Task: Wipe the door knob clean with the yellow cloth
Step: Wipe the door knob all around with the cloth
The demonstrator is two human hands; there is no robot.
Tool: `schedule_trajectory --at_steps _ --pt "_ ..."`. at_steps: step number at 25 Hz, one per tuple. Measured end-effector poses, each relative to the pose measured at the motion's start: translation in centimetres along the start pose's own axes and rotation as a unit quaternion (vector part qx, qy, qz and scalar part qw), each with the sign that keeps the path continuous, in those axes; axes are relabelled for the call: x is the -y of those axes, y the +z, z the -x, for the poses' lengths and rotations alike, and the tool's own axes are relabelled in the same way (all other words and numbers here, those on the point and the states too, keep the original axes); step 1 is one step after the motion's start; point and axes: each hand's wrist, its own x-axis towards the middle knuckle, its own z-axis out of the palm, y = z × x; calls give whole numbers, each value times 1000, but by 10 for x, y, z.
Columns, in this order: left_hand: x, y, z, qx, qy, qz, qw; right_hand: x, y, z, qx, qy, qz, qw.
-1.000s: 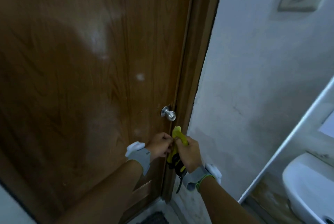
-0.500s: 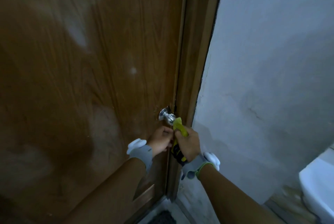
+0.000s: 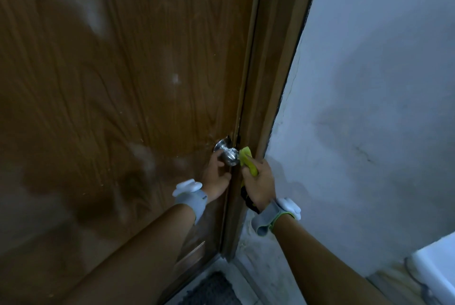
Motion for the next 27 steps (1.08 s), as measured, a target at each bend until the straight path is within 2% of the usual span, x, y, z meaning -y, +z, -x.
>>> schedule_trajectory --at_steps 4,9,14,16,20,23,25,27 --pt "3 9 -3 -49 -3 34 998 -8 1 -7 23 -28 48 998" --pt "8 16 -8 -72 5 50 996 -11 -1 -11 64 -118 155 979" --pt "7 17 -13 -91 15 70 993 -12 -3 -11 44 -187 245 950" --pt "8 17 -14 -97 12 69 993 -11 -2 -12 46 -168 228 958" --pt "14 19 -16 -102 28 60 993 -6 4 -13 20 -73 149 986" --pt "16 19 -16 -92 25 61 994 -3 8 -15 14 -36 120 992" --pt "18 19 -15 -90 20 63 994 -4 7 -14 20 -47 140 989" --pt "19 18 -14 -82 15 69 994 -8 4 -10 30 -99 187 977"
